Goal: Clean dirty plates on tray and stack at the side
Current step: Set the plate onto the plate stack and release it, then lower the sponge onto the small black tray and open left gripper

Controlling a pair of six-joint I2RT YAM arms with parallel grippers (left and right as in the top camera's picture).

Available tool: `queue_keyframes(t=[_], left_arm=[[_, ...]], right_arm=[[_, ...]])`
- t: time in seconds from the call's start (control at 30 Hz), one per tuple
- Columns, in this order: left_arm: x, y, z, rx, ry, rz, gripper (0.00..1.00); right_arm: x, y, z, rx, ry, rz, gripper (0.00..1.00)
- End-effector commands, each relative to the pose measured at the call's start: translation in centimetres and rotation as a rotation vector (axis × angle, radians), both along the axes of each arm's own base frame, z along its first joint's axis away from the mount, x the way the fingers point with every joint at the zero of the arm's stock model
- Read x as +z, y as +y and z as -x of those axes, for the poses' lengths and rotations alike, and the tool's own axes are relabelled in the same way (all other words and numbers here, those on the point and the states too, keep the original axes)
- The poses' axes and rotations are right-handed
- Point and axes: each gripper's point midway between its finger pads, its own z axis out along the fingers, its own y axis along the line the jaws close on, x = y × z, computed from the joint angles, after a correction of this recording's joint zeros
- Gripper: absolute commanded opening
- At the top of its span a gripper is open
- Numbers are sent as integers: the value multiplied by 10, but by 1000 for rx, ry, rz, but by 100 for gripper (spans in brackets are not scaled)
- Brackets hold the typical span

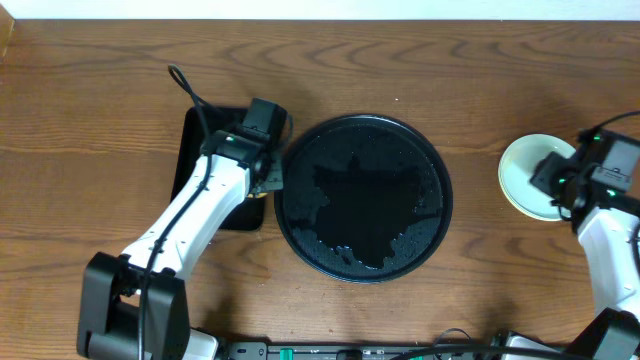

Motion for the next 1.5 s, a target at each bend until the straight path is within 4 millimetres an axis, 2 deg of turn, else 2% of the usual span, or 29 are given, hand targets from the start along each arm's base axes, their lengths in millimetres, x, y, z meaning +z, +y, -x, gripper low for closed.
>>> queue_keyframes(t=[0.0,0.17,0.37,0.4,0.47,0.5,0.53,0.6,0.63,0.77,0.93,1.13,1.3,1.43,1.47], left_arm=[[20,27,-9,-5,-72,-75,9],[34,41,-23,-109,-126,-118,7],[42,69,-37,58,-205,-152,7],[38,65,-38,26,-194,-136,7],[24,27,-33,-308,-112,-18,7],[18,15,-27,-432,-82,24,7],[16,22,-29,-415,-77,-5,7],[21,69,-39,-131,-112,-169,7],[23,80,-39,-36,-128,-192,7],[17,50,-43,-228,-120,-32,7],[13,49,-50,-222,-143,1,8],[-16,39,-49,-240,-75,59,7],[-53,44,-42,-227,28,61,8],[-75,53,-37,-202,90,60,8],[-80,57,-36,-192,104,59,16]], right_arm=[[6,39,-4,113,-4,-65,39],[2,76,-2,222,30,-61,40],[-3,94,1,287,66,22,40],[-3,96,1,292,68,27,40],[-3,100,1,304,67,27,39],[-3,102,1,308,67,27,39],[-3,103,1,313,68,27,39],[-3,105,2,318,72,26,39],[-4,106,3,321,75,26,39],[-4,106,4,323,80,25,38],[-4,106,4,322,79,25,38],[-4,106,4,323,81,25,37],[-4,106,4,323,81,25,37],[-4,106,4,323,81,25,36],[-4,106,4,323,81,25,36]])
